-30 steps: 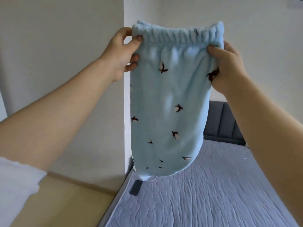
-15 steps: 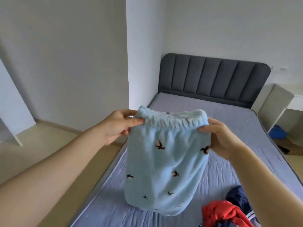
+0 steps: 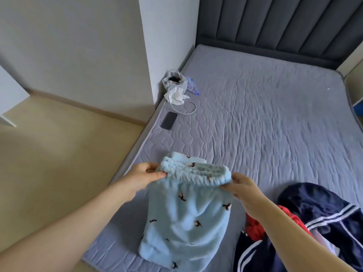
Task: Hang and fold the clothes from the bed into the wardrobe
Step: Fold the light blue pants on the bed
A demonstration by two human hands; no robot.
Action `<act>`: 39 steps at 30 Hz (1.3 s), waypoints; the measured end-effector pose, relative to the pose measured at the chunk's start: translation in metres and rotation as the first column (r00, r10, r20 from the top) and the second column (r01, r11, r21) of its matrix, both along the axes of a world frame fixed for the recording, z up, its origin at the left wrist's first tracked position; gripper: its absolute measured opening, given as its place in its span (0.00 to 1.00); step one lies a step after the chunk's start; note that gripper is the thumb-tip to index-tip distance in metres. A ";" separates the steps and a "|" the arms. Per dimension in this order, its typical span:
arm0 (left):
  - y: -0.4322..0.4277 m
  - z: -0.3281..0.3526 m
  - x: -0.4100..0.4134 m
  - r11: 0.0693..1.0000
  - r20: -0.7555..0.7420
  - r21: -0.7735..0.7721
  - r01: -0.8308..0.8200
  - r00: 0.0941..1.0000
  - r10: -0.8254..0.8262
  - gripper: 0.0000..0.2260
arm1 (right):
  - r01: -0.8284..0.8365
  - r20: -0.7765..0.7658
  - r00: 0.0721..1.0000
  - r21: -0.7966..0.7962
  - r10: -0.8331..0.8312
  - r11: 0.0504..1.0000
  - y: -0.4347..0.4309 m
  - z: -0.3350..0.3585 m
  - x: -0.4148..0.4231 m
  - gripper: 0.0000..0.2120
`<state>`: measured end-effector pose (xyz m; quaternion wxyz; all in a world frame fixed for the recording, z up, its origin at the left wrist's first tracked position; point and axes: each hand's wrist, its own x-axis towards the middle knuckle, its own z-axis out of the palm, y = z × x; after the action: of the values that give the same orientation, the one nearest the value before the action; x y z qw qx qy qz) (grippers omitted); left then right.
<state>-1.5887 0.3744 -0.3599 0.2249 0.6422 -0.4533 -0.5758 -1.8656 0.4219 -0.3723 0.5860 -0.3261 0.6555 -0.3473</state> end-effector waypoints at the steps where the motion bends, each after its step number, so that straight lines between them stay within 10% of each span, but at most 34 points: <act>1: -0.012 -0.011 -0.005 1.000 0.000 0.005 -0.021 1.000 0.021 0.05 | 0.023 -0.042 0.999 0.003 -0.023 1.000 -0.013 -0.011 -0.001 0.13; 8: -0.111 -0.084 -0.048 0.962 0.128 -0.184 -0.200 0.966 0.225 0.14 | 0.256 0.015 0.967 -0.027 -0.256 0.966 -0.105 -0.081 -0.008 0.27; 23: 0.045 -0.310 -0.004 0.966 0.621 0.240 -0.092 0.779 -0.080 0.16 | 0.324 -0.084 0.935 0.593 -0.343 0.737 0.058 -0.294 0.033 0.22; 26: 0.069 -0.333 0.001 0.945 0.536 0.250 -0.213 0.843 0.048 0.19 | 0.393 -0.145 0.910 0.598 -0.388 0.699 0.082 -0.318 0.035 0.32; 32: 0.088 -0.342 0.010 0.911 0.252 0.223 -0.347 0.923 0.290 0.15 | 0.309 0.056 0.900 0.619 -0.432 0.722 0.095 -0.336 0.044 0.10; 39: 0.075 -0.321 0.015 0.939 0.055 0.340 -0.051 0.998 0.034 0.13 | 0.381 0.153 0.854 0.468 -0.498 0.797 0.085 -0.327 0.046 0.14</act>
<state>-1.5733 0.4490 -0.6808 0.1113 0.6947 -0.3379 -0.6251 -1.8194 0.5072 -0.6993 0.6277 0.0210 0.6868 -0.3659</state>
